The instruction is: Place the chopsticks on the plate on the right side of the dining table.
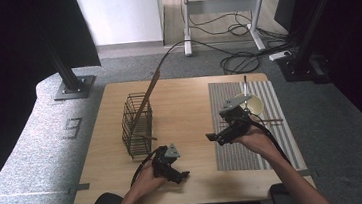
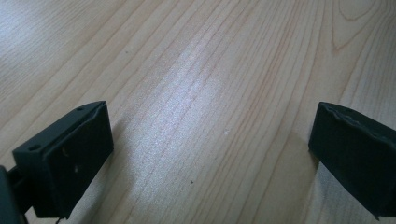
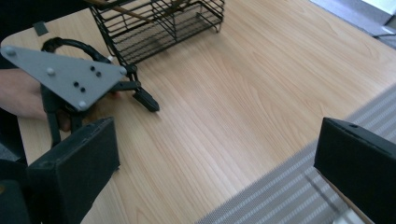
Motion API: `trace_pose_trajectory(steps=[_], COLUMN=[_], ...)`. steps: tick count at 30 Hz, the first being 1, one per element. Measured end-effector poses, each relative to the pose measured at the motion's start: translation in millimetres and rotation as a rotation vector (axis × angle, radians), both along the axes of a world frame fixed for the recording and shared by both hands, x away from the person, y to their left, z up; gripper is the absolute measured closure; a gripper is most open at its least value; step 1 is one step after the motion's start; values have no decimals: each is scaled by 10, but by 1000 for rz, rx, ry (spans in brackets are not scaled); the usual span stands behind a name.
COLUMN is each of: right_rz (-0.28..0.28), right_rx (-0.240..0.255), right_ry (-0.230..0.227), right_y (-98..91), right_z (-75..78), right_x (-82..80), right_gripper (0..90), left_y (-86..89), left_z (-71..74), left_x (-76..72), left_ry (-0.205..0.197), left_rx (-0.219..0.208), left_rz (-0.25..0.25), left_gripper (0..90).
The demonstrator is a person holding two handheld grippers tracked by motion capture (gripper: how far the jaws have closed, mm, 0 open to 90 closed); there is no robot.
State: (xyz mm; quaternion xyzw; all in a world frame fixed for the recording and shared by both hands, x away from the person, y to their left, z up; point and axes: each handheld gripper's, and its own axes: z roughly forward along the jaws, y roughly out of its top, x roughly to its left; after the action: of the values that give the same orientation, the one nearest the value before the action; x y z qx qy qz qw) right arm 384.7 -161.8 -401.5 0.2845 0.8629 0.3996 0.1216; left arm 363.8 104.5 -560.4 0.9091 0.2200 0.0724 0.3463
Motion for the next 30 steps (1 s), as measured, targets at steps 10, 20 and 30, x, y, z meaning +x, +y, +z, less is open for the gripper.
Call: trace_pose_trajectory(steps=[10,20,30], right_rz=[87,153,203], right_rx=[-3,-2,27], right_ry=[16,31,39], right_y=[420,781,1086], right_z=[40,5,-53], right_x=[107,183,265], right_gripper=[0,0,0], left_y=[-1,0,-2], left_z=[0,1,0], left_x=[-1,-3,-13], left_ry=[1,2,3], left_rx=[0,0,0], left_rz=[0,1,2], left_gripper=[0,0,0])
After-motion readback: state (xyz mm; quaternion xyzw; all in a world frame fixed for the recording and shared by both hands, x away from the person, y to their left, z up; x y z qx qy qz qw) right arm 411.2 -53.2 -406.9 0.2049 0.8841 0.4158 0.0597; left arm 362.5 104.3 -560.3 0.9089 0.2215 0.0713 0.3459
